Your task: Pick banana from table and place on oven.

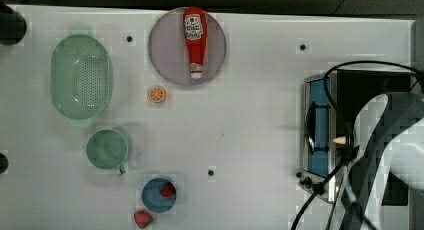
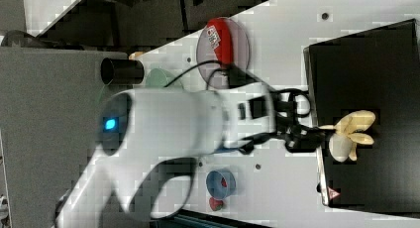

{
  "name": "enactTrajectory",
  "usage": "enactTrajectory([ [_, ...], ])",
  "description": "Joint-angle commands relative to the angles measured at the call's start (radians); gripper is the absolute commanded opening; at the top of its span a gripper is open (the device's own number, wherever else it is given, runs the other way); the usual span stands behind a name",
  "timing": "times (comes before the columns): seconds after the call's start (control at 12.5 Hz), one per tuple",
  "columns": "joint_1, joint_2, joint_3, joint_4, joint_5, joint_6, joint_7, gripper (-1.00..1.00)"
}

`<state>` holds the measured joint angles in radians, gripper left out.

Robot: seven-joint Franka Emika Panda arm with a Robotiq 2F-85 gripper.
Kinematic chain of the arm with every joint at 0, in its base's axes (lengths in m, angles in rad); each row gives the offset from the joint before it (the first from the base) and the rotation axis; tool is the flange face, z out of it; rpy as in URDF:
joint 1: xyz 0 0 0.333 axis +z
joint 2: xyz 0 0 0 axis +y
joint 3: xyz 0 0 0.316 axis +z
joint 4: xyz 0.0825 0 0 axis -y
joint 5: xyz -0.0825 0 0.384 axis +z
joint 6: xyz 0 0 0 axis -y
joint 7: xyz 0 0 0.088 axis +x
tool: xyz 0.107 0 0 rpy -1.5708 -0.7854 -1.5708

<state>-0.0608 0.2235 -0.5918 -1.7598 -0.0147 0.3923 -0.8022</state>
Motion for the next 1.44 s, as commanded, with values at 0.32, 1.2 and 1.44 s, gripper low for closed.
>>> enactTrajectory([
  [0.32, 0.117, -0.280, 0.166, 0.032, -0.048, -0.341, 0.368, 1.00],
  [1.2, 0.136, -0.342, 0.516, 0.023, -0.045, -0.350, 1.040, 1.00],
  [1.44, 0.134, -0.339, 0.515, 0.023, -0.045, -0.350, 1.040, 1.00],
])
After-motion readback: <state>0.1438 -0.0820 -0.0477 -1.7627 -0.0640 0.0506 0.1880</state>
